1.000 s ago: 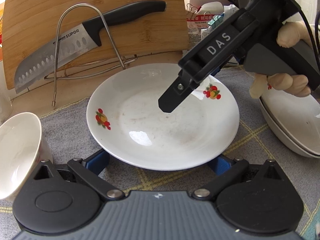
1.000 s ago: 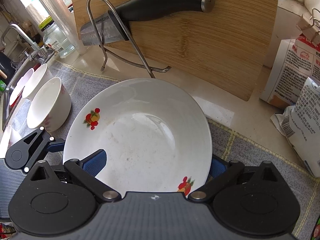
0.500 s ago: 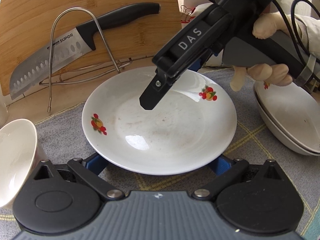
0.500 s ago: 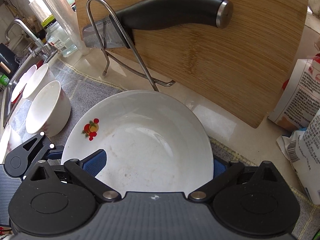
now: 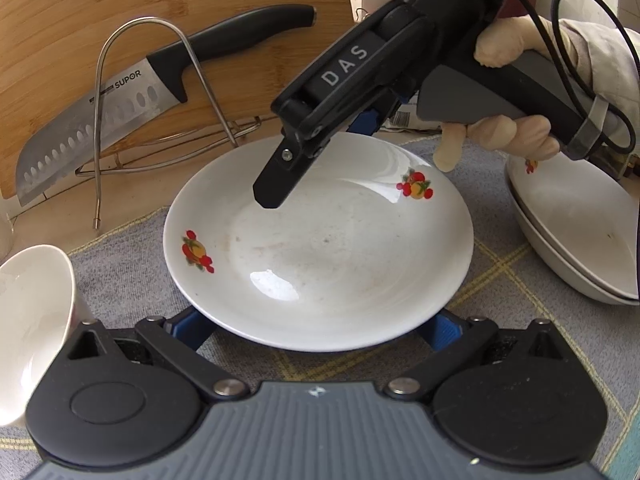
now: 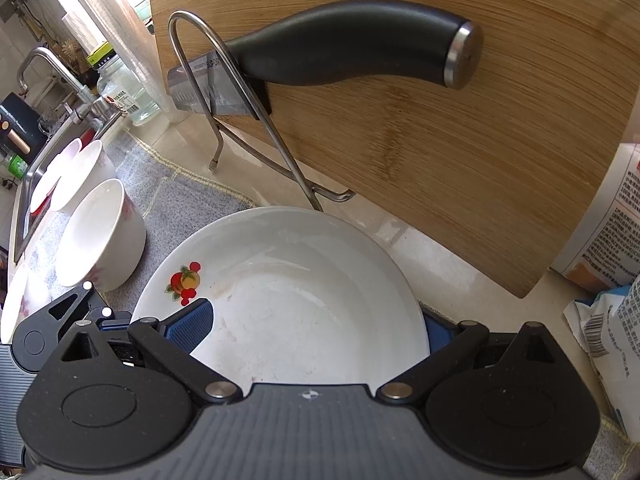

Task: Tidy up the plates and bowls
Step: 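Lift the plate with the right gripper and carry it toward the plate stack, then lower the held plate onto the stack and open the right gripper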

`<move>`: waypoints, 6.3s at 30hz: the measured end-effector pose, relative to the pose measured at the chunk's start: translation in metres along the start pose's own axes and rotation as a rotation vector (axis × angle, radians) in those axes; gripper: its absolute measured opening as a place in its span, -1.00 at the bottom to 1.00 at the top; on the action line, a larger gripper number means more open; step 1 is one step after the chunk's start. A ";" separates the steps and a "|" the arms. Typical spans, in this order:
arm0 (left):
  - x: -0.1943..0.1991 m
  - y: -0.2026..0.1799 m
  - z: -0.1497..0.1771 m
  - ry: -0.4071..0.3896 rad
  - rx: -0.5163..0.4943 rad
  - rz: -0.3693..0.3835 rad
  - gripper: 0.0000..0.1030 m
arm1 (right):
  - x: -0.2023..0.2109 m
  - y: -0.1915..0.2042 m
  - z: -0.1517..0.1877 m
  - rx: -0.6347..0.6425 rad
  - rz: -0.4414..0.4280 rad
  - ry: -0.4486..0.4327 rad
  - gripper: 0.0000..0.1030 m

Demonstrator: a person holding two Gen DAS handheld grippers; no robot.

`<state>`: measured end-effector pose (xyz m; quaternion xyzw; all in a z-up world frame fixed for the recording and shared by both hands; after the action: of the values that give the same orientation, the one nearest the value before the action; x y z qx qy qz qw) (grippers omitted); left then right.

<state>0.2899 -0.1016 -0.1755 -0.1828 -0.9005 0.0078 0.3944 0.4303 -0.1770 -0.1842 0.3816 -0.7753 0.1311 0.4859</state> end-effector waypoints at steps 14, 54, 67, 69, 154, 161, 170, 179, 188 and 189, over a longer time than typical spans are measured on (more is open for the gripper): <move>0.002 -0.002 -0.004 0.007 -0.009 -0.011 1.00 | 0.001 0.000 0.000 0.008 -0.013 0.012 1.00; 0.037 -0.011 0.003 0.003 -0.021 -0.034 0.99 | 0.024 0.034 0.008 0.027 -0.035 0.010 1.00; 0.069 -0.023 0.008 -0.006 -0.024 -0.043 0.99 | 0.052 0.062 0.016 0.043 -0.031 -0.015 1.00; 0.073 -0.025 0.008 -0.008 -0.027 -0.044 0.99 | 0.057 0.067 0.019 0.044 -0.027 -0.020 1.00; 0.062 -0.161 0.020 0.083 -0.411 0.283 0.99 | 0.188 0.054 0.199 -0.389 0.249 -0.118 1.00; 0.055 -0.163 0.019 0.092 -0.413 0.281 0.99 | 0.185 0.045 0.200 -0.392 0.245 -0.112 1.00; 0.044 -0.167 0.014 0.102 -0.425 0.281 0.99 | 0.180 0.034 0.202 -0.403 0.245 -0.103 1.00; 0.034 -0.167 0.011 0.118 -0.433 0.285 0.99 | 0.175 0.025 0.205 -0.418 0.239 -0.094 1.00; 0.027 -0.166 0.010 0.135 -0.436 0.289 0.99 | 0.170 0.019 0.206 -0.430 0.233 -0.085 1.00; 0.027 -0.166 0.010 0.136 -0.437 0.289 0.99 | 0.170 0.019 0.206 -0.431 0.232 -0.084 1.00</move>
<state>0.2128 -0.2458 -0.1368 -0.3905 -0.8168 -0.1426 0.4000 0.2419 -0.3616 -0.1379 0.1825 -0.8435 0.0015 0.5051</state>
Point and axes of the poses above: each gripper's, at about its wrist camera, not at the fingertips, and x roughly against the way its jaws point, y to its left, z to its underside, the point moved 6 cm from there along -x, roughly the way its jaws point, and after that the axes turned 15 degrees about x, right-handed, at the moved point
